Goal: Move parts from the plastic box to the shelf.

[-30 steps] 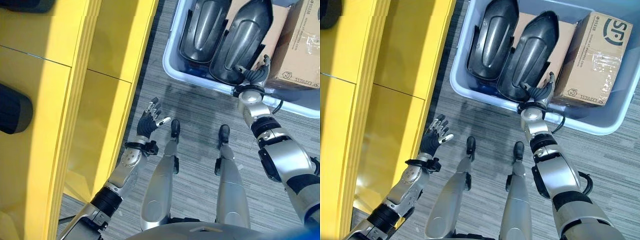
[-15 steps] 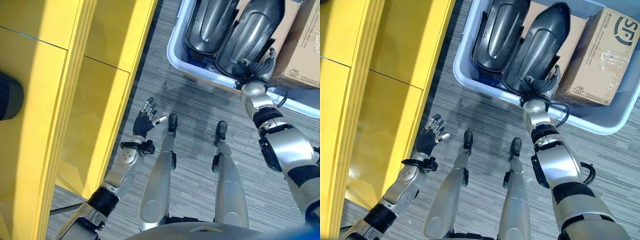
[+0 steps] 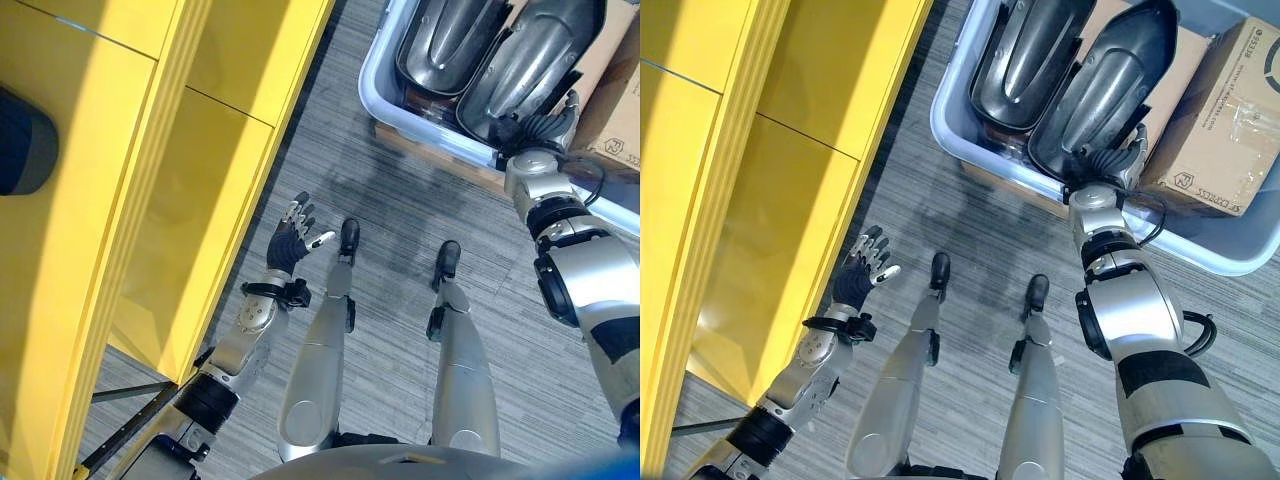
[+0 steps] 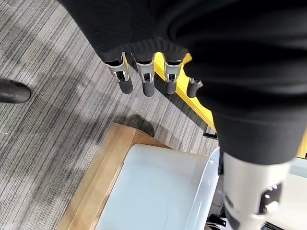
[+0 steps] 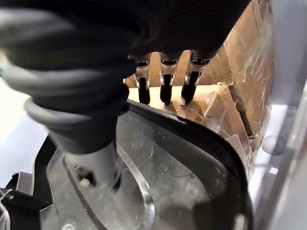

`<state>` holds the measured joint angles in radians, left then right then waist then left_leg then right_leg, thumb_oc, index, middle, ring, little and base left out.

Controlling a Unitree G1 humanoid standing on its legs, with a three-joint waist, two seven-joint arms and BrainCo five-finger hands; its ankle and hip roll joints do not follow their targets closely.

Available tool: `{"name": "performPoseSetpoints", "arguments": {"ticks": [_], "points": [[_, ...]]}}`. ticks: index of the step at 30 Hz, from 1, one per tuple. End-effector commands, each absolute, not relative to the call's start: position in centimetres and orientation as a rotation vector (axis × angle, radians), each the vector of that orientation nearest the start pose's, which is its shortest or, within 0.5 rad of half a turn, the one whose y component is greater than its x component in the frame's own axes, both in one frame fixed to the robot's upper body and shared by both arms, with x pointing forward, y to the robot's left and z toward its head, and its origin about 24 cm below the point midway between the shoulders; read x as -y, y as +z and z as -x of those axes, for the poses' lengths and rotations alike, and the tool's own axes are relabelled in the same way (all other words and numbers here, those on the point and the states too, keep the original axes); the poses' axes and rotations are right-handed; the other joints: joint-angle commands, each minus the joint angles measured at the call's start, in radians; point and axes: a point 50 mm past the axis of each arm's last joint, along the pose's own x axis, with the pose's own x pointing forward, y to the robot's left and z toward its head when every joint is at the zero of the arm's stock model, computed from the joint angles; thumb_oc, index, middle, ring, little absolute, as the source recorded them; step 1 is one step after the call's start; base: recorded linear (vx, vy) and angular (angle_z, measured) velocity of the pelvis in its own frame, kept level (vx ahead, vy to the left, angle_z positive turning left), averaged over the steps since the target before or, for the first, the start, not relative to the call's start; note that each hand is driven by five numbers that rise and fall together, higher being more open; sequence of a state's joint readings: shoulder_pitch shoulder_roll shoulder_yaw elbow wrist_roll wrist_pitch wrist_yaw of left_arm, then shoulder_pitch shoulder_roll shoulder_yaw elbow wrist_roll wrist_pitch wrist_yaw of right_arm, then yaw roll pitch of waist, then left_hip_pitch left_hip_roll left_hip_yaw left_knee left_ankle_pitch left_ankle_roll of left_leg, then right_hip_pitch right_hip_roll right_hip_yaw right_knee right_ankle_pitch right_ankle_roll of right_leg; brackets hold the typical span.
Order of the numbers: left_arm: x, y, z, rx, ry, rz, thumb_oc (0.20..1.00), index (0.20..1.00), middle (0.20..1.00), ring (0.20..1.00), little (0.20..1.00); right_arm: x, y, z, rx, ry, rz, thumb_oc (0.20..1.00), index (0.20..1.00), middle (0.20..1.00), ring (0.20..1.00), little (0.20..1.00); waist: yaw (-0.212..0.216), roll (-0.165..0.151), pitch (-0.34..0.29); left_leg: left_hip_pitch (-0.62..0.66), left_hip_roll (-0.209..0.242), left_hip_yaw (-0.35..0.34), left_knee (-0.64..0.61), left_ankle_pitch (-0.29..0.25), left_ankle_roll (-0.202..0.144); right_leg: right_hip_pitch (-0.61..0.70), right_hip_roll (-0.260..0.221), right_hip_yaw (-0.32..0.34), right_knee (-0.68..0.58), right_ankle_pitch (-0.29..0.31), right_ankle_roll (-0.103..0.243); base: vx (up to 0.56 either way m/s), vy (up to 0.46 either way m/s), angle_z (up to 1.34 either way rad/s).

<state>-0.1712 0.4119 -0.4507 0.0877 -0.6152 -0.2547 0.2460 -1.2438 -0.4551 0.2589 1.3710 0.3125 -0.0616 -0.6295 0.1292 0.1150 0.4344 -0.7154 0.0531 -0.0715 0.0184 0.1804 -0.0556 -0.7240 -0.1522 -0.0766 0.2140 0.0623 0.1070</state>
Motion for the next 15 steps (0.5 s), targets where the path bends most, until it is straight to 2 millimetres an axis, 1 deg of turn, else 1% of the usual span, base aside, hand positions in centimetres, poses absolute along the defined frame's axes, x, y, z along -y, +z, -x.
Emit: {"name": "performPoseSetpoints", "arguments": {"ticks": [1, 5, 15], "points": [[-13.61, 10.02, -27.79, 0.261, -0.186, 0.200, 1.000, 1.000, 1.000, 1.000, 1.000, 26.42, 18.05, -40.35, -0.016, -0.735, 0.358, 0.200, 0.200, 0.200, 0.200, 0.200, 0.052, 0.005, 0.064, 0.030, -0.020, 0.037, 0.093, -0.074, -0.021, 0.231, -0.056, -0.034, -0.130, -0.011, 0.052, 0.00, 0.008, 0.11], [-13.64, 10.02, -27.83, 0.260, -0.182, 0.208, 1.000, 1.000, 1.000, 1.000, 1.000, 26.39, 17.63, -40.30, -0.029, -0.734, 0.344, 0.200, 0.200, 0.200, 0.200, 0.200, 0.053, 0.003, 0.064, 0.029, -0.020, 0.036, 0.090, -0.072, -0.022, 0.231, -0.056, -0.037, -0.133, -0.012, 0.052, 0.00, 0.008, 0.07], [-14.07, 9.75, -27.69, 0.249, -0.170, 0.212, 1.000, 1.000, 1.000, 1.000, 1.000, 26.33, 17.76, -40.31, -0.015, -0.743, 0.283, 0.200, 0.200, 0.200, 0.200, 0.200, 0.041, -0.002, 0.060, 0.043, -0.016, 0.044, 0.087, -0.071, -0.025, 0.233, -0.055, -0.030, -0.129, -0.014, 0.048, 0.00, 0.006, 0.01]]}}
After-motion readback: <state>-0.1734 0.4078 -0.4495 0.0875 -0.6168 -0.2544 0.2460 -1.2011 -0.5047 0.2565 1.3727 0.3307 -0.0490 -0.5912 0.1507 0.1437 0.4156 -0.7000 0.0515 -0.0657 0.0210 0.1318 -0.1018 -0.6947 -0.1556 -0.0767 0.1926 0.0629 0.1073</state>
